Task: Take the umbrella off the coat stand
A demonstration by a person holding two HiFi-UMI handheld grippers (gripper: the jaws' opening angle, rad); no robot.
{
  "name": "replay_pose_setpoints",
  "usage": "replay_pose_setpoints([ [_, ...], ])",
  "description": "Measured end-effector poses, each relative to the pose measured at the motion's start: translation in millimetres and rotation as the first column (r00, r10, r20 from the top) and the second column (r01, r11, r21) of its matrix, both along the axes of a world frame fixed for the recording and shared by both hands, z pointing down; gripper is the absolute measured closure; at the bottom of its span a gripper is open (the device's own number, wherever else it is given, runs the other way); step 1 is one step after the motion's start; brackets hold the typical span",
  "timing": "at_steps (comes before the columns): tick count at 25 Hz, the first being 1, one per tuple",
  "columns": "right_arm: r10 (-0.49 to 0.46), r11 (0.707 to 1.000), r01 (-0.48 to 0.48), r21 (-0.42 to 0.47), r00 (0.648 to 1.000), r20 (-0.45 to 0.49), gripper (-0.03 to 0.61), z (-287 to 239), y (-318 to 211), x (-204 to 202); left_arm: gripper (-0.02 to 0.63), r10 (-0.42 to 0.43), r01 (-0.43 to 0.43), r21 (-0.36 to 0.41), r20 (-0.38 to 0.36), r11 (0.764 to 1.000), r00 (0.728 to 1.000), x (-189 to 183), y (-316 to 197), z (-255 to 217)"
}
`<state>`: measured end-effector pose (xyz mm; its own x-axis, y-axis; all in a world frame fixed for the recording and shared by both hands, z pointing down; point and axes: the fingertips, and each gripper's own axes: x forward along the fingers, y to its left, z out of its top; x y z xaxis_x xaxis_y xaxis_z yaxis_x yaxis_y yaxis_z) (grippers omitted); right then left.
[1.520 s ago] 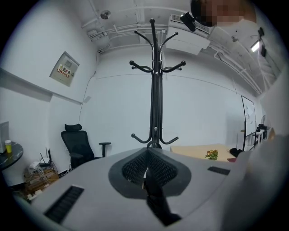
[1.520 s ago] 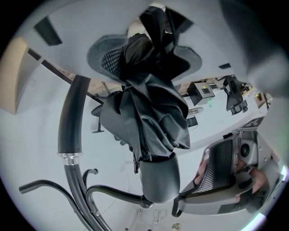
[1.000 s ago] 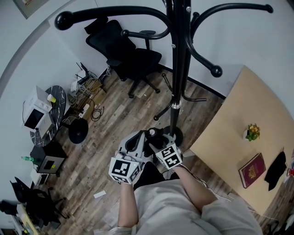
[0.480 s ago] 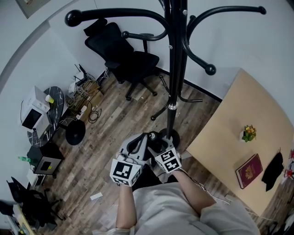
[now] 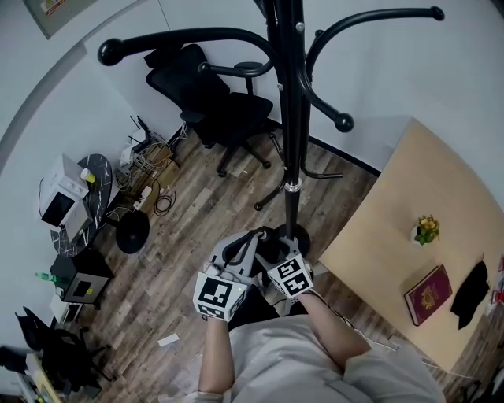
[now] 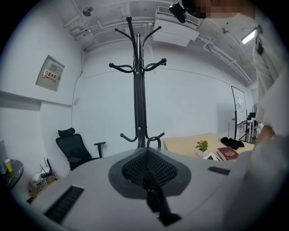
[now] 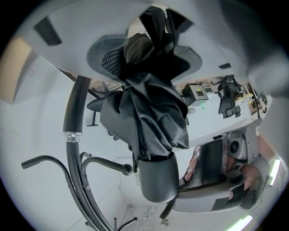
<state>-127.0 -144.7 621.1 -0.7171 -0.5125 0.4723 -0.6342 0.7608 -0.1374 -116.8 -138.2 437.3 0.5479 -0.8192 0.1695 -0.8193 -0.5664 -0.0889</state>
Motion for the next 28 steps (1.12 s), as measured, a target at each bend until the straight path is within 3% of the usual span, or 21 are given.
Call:
replay_pose_setpoints([
  [14,0.049,0.999,-0.049,-0.012,0.998,0.025,0.321,-1,-16,19,0.594,0.007,-0.006,-0.024,0.011,1.000,1.000,6,-17,0],
  [18,0.054,0.998,-0.053,-0.018,0.998,0.035,0.322,-1,-18,22,0.594,0.007,-0.006,-0.015,0.052,1.000,0.999,10,-19,3],
  [28,0.057,0.998,-0.056,-0.027,0.997,0.059,0.322,0,-15,28,0.594,0.013,-0.013,-0.026,0.002,1.000,1.000,13,-15,9],
])
